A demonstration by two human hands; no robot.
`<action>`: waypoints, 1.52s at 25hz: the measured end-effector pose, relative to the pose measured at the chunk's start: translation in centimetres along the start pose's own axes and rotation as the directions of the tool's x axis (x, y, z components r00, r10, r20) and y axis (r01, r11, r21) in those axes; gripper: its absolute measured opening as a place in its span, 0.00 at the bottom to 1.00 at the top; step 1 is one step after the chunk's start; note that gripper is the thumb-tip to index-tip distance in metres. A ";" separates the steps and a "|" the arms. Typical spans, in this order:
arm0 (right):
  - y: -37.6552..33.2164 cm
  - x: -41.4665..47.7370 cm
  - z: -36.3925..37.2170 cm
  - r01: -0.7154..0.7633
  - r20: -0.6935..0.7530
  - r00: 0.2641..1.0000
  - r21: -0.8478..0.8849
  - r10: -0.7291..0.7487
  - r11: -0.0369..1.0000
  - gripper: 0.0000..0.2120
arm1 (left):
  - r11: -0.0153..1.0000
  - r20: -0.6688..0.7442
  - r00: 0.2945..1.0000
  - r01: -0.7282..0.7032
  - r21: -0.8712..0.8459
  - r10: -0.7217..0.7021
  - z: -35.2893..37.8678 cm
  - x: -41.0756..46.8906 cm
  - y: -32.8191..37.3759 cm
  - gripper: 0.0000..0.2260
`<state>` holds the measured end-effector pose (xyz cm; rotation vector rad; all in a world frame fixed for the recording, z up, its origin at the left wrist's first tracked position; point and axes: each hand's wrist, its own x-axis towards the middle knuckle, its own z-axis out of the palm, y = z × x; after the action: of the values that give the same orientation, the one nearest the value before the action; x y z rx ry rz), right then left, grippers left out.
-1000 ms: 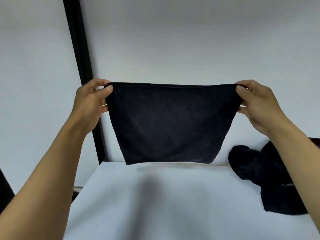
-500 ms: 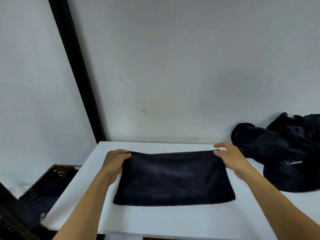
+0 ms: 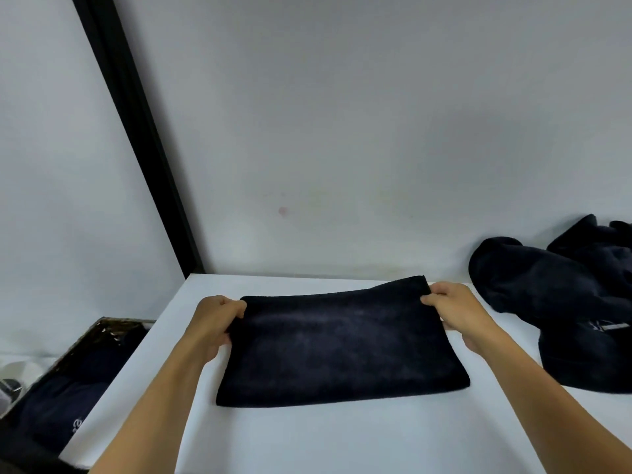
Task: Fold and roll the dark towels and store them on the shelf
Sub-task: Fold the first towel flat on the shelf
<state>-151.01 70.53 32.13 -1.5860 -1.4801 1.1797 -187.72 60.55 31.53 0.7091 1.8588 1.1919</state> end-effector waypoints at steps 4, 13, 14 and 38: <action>-0.3 -0.1 0.3 -0.034 0.085 0.995 -0.101 0.042 0.994 0.05 | 0.999 0.178 0.984 0.024 0.042 -0.031 -0.3 -1.2 0.5 0.05; -0.6 -0.4 0.5 -0.122 0.124 0.982 -0.177 0.145 0.977 0.08 | 0.985 0.267 0.955 0.088 0.151 -0.126 -1.6 -3.5 -0.8 0.05; -0.5 -0.4 0.6 -0.119 0.119 0.982 -0.204 0.145 0.972 0.08 | 0.983 0.261 0.956 0.098 0.155 -0.136 -1.6 -3.5 -0.8 0.07; 0.6 -3.5 0.6 -0.082 0.015 0.996 -0.162 0.086 0.983 0.09 | 0.992 0.074 0.996 -0.031 -0.123 0.041 -0.5 -3.8 -2.4 0.09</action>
<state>-151.15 66.98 31.97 -1.7639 -1.5705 1.1522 -186.24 56.40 30.68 0.7131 1.7017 1.2719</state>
